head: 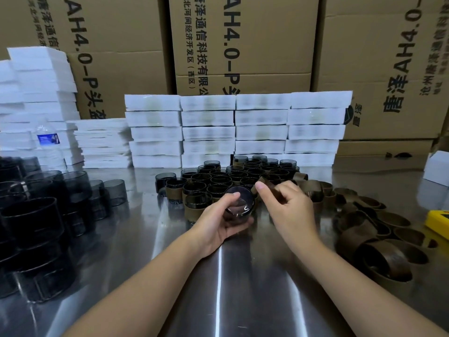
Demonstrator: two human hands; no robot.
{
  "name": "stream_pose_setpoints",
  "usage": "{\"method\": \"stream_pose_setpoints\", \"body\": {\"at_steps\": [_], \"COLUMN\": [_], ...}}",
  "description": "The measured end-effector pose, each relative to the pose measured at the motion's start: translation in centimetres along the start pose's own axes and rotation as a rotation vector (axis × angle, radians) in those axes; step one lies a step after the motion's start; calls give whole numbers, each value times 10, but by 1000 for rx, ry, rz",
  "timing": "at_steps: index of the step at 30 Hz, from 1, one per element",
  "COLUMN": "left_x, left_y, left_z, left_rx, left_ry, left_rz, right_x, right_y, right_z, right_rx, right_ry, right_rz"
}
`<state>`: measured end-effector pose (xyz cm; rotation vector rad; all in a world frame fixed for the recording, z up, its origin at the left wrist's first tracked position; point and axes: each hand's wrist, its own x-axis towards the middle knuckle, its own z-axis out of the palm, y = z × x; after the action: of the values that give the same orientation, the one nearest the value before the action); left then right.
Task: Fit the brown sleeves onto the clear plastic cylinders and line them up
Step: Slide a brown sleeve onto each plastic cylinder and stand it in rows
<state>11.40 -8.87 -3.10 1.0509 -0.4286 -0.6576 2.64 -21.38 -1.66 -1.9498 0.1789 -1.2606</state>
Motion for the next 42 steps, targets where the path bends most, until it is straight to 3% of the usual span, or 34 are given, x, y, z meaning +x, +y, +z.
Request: {"method": "stream_pose_setpoints", "body": {"at_steps": [7,14,20,27,31,42], "left_x": [-2,-2,-1,5,5,3], "left_y": [2,2,-1,-5,-5,-6], "left_z": [4,2,-2,-5,-6,-5], "left_rx": [104,175,86,-13,-4,115], "left_ry": [8,-68,-128,-103,-43,45], "left_rz": [-14,-13,-3,73,91,145], "right_x": [-4,-10,-11,-5,-2,4], "right_y": [-2,-9,-8,-2,4,11], "right_z": [3,3,2,8,10,8], "right_rx": [11,61,44,110,174,270], "right_ry": [-40,-230,-349,-291,-371,-401], "right_rz": [-86,-29,-40,193,364,401]}}
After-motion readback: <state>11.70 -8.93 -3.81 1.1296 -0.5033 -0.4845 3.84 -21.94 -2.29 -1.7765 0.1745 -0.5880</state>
